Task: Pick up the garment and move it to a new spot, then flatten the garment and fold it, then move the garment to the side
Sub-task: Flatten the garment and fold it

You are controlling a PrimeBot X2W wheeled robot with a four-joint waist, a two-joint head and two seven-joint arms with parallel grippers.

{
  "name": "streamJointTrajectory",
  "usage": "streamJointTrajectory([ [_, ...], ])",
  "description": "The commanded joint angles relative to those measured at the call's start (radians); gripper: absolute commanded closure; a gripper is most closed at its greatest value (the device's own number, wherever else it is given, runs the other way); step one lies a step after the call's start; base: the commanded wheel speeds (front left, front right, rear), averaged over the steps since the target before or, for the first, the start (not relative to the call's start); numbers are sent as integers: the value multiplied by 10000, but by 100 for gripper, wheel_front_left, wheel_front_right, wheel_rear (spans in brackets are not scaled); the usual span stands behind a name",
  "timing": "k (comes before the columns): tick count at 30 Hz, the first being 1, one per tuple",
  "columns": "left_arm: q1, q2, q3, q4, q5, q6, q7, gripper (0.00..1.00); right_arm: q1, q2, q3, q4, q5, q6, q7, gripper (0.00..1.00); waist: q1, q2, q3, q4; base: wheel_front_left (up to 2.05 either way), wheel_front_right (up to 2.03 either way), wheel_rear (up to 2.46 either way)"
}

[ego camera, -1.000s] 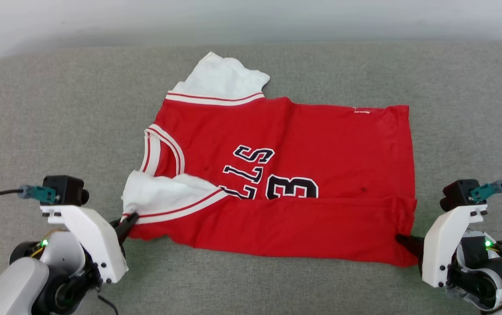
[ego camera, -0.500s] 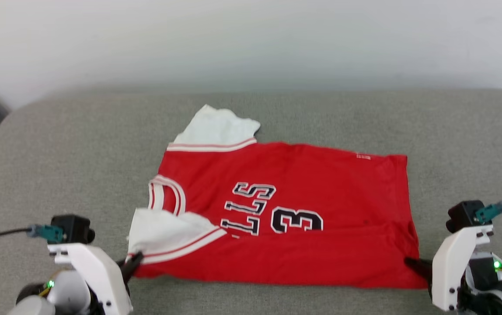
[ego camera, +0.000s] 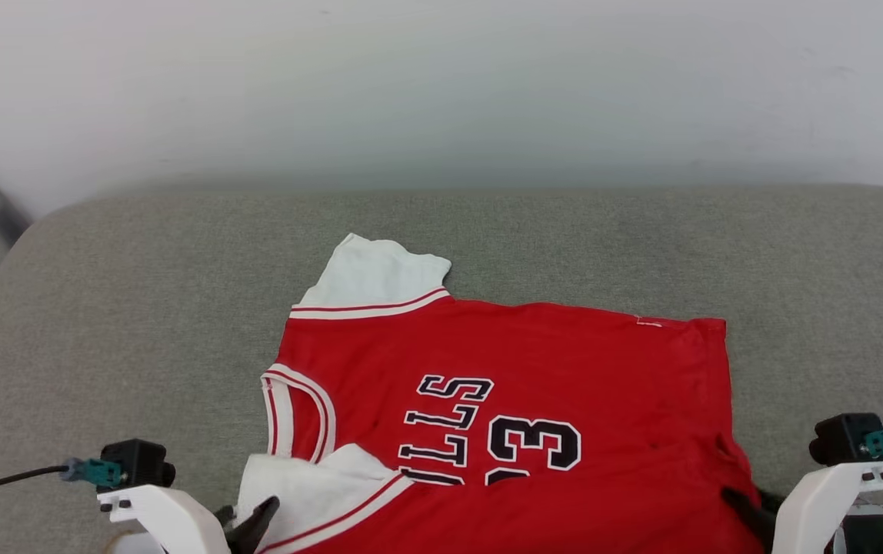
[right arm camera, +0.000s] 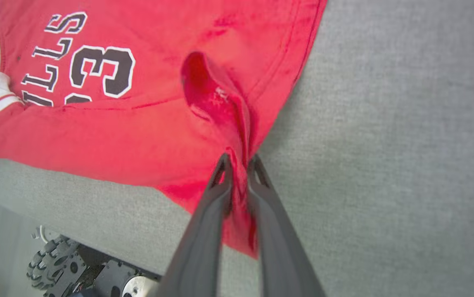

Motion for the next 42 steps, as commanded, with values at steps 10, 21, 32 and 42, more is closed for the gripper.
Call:
streamJointTrajectory([
  [10,-1091,-6,722,306,876,153,-1518,0,-45,439,-366,-907,-1727,-4,-3958,0,1,0,150,-603,0,0,0],
  [21,-3616,25,1388,804,1737,202,-2480,0,-665,1668,-843,-2509,-3102,-4,-6055,0,1,0,1870,-1663,0,0,0],
  [32,-7276,961,1442,1992,1792,-525,-704,0,-1581,2290,-596,-3288,-3233,-4,-6906,0,1,0,4143,-2926,0,0,0],
  [42,-9910,2084,578,3109,1351,-902,3852,0,-1858,2485,-473,-3172,-3091,-4,-7268,0,1,0,5151,-3706,0,0,0],
])
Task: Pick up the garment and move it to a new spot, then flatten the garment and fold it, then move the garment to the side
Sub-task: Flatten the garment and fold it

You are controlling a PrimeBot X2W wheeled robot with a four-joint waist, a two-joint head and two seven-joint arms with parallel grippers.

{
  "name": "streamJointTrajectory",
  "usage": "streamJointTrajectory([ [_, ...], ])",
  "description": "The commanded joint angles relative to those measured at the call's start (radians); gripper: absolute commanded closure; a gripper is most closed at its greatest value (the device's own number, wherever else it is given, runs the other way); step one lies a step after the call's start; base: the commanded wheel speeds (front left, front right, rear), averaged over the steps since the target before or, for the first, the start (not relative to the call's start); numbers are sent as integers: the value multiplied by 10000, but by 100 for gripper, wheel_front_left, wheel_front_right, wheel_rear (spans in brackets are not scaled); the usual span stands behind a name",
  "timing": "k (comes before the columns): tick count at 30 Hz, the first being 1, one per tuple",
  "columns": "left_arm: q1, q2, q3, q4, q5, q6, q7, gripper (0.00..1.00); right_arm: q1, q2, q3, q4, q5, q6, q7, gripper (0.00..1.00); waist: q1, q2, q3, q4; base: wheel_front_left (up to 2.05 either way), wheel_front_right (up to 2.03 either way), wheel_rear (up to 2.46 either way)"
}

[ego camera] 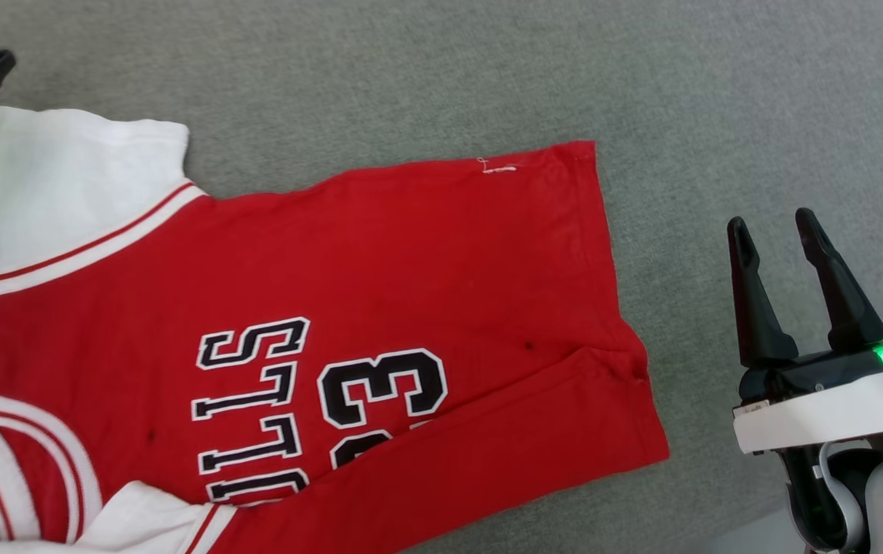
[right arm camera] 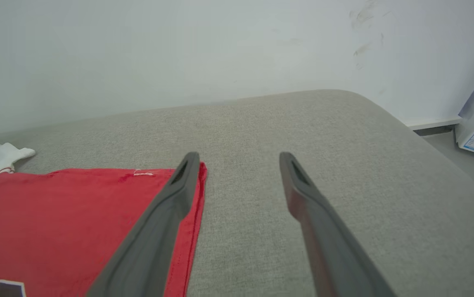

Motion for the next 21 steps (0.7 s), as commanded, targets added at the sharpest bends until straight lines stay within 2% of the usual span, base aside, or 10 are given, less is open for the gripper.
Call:
streamJointTrajectory([
  [1,-236,243,-149,153,-69,145,739,0,-176,80,16,53,37,-4,-84,0,-2,0,419,-387,0,0,0],
  [4,-359,547,-358,224,-119,425,1789,0,-193,102,45,108,131,-4,-183,0,-2,0,643,-536,0,0,0],
  [10,247,1055,-704,323,-61,900,2868,0,-242,109,109,243,382,-4,-282,0,-2,0,984,-728,0,0,0],
  [14,860,911,-891,424,-337,1203,3338,0,-357,109,140,268,533,-4,-308,0,-2,0,1118,-767,0,0,0],
  [15,999,842,-915,434,-409,1266,3412,18,-365,108,138,267,562,-4,-291,0,-2,0,1135,-767,0,0,0],
  [16,1090,774,-917,417,-466,1294,3372,54,-385,109,136,259,593,-4,-256,0,-2,0,1155,-764,0,0,0],
  [18,1236,625,-851,417,-620,1312,3218,100,-461,110,172,237,677,-4,-179,0,-2,0,1177,-749,0,0,0],
  [21,1223,468,-751,371,-666,1234,2882,100,-521,99,197,300,749,-4,44,0,-2,0,1164,-651,0,0,0],
])
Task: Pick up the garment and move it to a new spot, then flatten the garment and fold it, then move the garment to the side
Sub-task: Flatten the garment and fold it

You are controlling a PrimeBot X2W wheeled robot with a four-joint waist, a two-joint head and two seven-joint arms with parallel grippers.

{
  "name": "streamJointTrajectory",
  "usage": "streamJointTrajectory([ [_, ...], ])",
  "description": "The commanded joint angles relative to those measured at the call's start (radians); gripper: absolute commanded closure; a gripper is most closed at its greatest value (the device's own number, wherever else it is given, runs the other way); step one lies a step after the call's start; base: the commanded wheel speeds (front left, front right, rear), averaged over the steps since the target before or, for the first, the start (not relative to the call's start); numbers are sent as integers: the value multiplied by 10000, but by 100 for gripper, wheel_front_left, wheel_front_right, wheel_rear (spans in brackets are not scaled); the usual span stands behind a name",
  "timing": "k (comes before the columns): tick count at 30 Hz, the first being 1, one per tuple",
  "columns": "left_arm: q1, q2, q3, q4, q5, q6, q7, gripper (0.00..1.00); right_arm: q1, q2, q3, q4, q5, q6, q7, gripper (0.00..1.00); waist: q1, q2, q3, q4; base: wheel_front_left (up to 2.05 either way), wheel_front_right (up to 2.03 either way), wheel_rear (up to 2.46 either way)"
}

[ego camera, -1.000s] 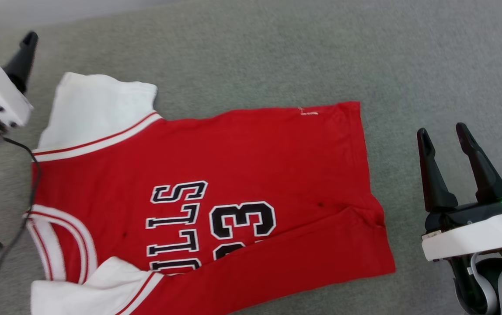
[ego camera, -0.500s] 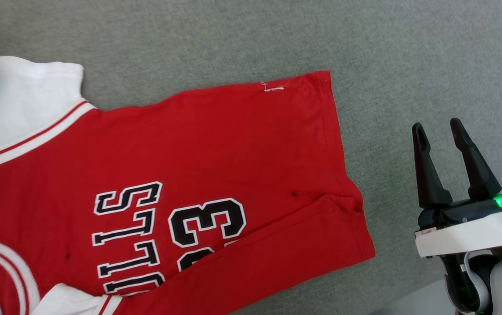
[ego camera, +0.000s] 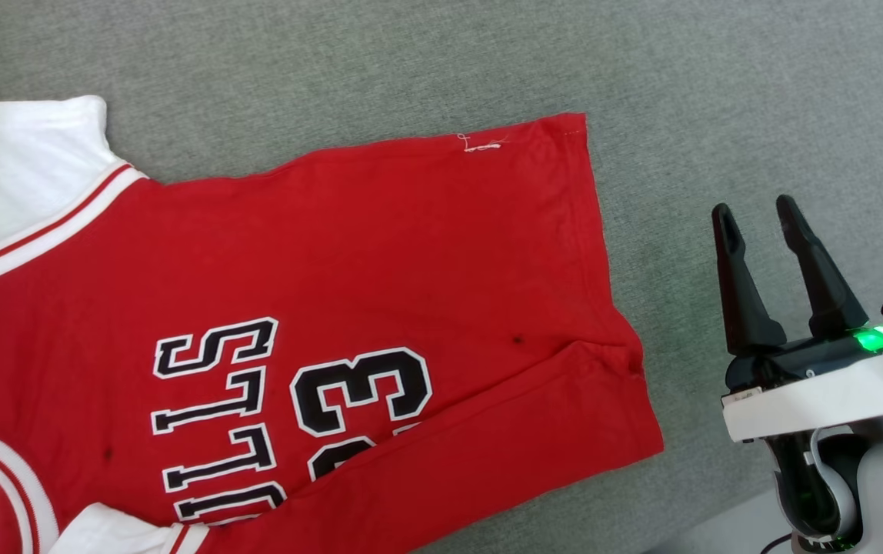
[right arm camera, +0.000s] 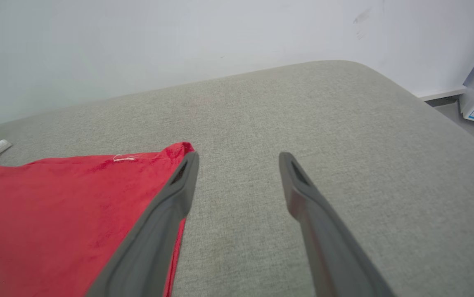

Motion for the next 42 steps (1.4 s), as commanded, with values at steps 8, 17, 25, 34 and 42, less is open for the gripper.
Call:
streamJointTrajectory([
  [8,613,-898,-407,435,-23,-412,-562,100,-1057,-711,-4,700,975,-4,1853,0,0,0,-404,648,0,0,0],
  [17,-513,-1624,-584,149,460,-1139,-1577,100,-3208,-1936,270,1963,2053,-4,6544,0,0,0,-807,1879,0,0,0],
  [25,-1094,-2010,-863,-283,930,-1680,-2195,100,-4750,-1986,106,3446,1824,-4,8473,0,0,0,-468,2683,0,0,0],
  [34,-1118,-2221,-943,-243,1054,-1993,-2729,100,-4965,-1635,561,5239,1716,-4,9438,73,0,0,-400,2957,0,0,0],
  [42,-970,-2331,-899,10,902,-2113,-2951,100,-5289,-1985,611,5018,1849,-4,9404,100,0,0,-559,3017,0,0,0],
])
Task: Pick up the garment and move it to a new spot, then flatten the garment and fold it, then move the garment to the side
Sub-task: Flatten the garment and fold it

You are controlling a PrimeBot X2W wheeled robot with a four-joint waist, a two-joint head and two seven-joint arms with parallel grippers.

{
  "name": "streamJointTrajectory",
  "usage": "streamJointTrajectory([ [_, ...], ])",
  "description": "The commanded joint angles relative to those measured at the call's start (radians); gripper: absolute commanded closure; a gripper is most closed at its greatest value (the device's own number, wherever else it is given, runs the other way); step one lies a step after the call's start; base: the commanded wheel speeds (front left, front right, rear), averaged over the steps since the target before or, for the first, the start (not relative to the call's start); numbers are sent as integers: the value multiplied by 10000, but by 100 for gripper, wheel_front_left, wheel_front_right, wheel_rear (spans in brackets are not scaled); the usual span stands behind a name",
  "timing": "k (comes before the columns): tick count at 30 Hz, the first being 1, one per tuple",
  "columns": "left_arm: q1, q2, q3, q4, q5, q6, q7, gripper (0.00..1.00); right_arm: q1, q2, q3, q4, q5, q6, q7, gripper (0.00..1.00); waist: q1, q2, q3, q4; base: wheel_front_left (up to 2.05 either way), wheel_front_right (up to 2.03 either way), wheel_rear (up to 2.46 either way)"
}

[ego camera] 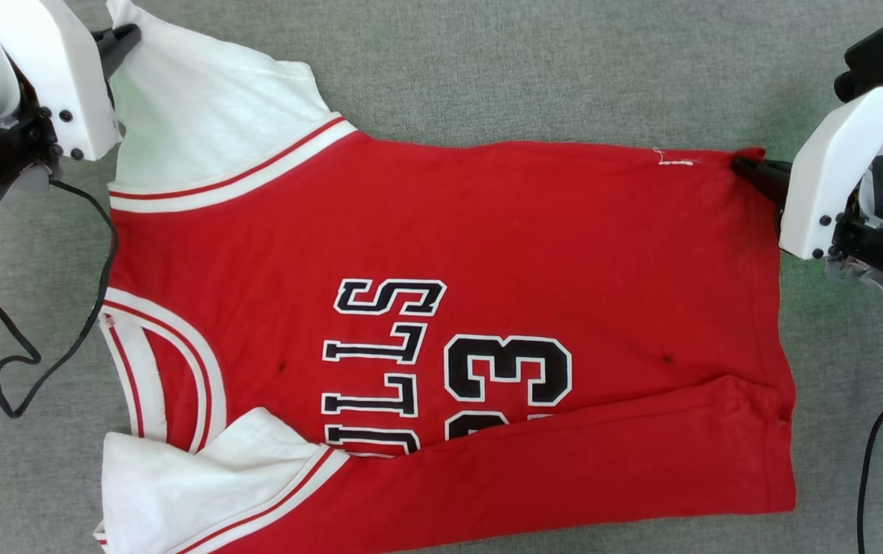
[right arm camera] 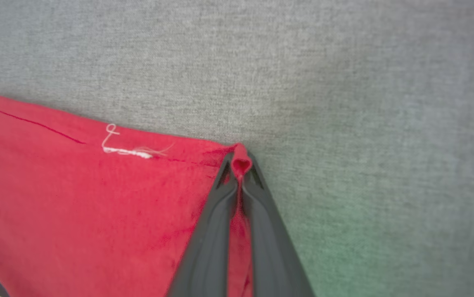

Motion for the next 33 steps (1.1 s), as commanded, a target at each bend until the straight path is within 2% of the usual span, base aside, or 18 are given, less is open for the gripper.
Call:
streamJointTrajectory([
  [1,78,-29,44,7,-12,-19,-69,100,226,62,161,198,-15,-4,76,100,0,0,-63,12,0,0,0],
  [7,608,-122,352,98,-452,-156,-599,100,327,-329,-12,-522,-131,-4,-558,100,0,0,-664,119,0,0,0],
  [14,2114,121,848,-455,-801,39,-1662,100,1387,-670,-221,-1317,-211,-6,-1040,100,0,0,-1699,381,0,0,0],
  [21,4899,336,1422,-1555,-1388,560,-2872,100,3082,-701,-667,-1704,-109,-6,-1561,100,0,0,-2675,754,0,0,0],
  [27,7533,162,1786,-2350,-2149,1130,-3602,100,4500,-488,-1017,-1897,-37,-6,-2212,100,0,0,-3073,906,0,0,0],
  [33,9480,-175,1898,-2737,-2745,1368,-4089,100,5702,-203,-1401,-1845,-8,-6,-2742,100,0,0,-3272,923,0,0,0],
])
